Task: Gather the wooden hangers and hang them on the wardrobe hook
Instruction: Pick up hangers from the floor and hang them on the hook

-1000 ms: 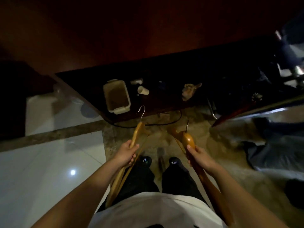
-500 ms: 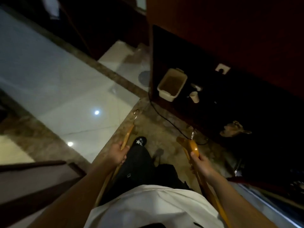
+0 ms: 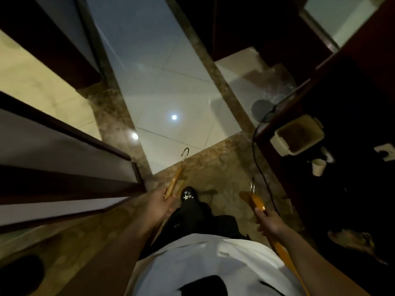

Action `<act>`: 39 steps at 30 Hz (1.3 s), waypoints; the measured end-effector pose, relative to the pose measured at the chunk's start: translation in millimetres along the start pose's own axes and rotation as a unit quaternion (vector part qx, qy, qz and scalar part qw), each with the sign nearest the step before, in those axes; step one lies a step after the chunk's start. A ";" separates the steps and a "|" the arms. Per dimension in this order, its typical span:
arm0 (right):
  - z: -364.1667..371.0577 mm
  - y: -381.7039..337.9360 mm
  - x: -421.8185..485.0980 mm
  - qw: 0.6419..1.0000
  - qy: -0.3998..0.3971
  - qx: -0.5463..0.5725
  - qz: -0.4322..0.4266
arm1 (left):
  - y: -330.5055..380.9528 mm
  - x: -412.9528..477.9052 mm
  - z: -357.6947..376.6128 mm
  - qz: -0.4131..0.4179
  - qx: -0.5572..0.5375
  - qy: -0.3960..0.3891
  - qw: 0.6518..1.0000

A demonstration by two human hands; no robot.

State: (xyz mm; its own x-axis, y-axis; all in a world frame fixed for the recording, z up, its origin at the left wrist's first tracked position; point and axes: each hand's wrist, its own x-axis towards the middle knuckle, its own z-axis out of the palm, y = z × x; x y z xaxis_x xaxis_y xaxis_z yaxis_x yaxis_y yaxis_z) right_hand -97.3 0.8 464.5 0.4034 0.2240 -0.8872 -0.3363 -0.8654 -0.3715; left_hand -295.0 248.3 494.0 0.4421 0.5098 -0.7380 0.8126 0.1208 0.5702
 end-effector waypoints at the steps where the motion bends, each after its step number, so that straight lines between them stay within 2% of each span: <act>1: 5.0 -14.5 4.9 1.000 -0.006 -0.018 -0.004 | -1.0 4.5 -10.6 -0.004 -0.012 0.000 1.000; 10: 36.9 -164.3 45.9 0.991 -0.047 -0.102 -0.072 | -4.6 47.6 -93.8 -0.076 -0.053 0.016 0.996; 17: 35.4 -280.0 73.2 0.976 -0.087 -0.139 -0.144 | 10.6 86.1 -124.9 -0.116 -0.081 0.074 0.987; 22: 11.1 -347.2 123.5 0.967 -0.109 -0.171 -0.155 | 45.4 130.8 -132.4 -0.144 -0.077 0.103 0.981; 27: -42.1 -400.6 174.2 0.968 -0.113 -0.183 -0.129 | 118.0 183.1 -135.7 -0.162 -0.100 0.132 0.973; 33: -111.9 -453.0 216.8 0.971 -0.085 -0.207 -0.090 | 230.3 250.3 -144.1 -0.075 -0.071 0.126 0.987; 39: -151.5 -502.8 246.9 0.985 -0.050 -0.162 -0.041 | 305.6 309.4 -168.0 -0.005 -0.022 0.092 0.995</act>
State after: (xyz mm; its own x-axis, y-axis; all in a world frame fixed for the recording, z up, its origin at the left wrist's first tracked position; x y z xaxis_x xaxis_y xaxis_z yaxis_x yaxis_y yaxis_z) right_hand 300.3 423.3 473.7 0.3273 0.3285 -0.8860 -0.0111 -0.9362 -0.3513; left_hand 26.3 586.0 500.5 0.3539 0.6557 -0.6669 0.7974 0.1611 0.5816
